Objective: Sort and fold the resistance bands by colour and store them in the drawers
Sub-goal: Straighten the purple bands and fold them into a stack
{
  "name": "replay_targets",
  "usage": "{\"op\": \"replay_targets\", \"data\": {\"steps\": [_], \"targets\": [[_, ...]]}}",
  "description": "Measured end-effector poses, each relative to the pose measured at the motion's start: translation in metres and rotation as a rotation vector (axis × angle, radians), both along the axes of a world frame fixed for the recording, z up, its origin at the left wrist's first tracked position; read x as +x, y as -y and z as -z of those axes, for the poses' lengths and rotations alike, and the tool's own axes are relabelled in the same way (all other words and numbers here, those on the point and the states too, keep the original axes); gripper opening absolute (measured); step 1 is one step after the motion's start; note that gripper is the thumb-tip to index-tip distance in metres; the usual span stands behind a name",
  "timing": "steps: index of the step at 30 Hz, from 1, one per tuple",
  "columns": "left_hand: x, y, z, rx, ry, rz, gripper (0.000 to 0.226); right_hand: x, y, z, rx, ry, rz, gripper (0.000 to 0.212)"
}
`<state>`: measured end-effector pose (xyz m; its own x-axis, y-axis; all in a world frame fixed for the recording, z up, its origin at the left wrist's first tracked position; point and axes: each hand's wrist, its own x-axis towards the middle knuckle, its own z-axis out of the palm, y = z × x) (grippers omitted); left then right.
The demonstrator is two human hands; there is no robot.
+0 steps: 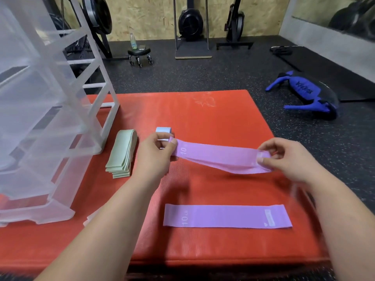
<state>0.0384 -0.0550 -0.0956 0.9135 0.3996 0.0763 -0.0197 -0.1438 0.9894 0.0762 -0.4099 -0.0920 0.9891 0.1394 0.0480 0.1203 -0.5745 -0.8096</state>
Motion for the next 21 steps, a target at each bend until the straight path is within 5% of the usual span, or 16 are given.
{"op": "replay_targets", "data": {"steps": [8, 15, 21], "targets": [[0.0, 0.005, 0.044, 0.289, -0.321, 0.206, 0.019, -0.002, 0.009, 0.027, -0.223, -0.2, 0.129, 0.046], [0.002, 0.003, 0.051, 0.471, -0.348, 0.194, 0.012, -0.005, 0.011, 0.032, -0.186, -0.259, 0.231, 0.035], [-0.003, 0.0, 0.046, 0.494, -0.292, 0.143, 0.009, -0.018, 0.01, 0.023, -0.115, -0.223, 0.291, 0.045]]}}
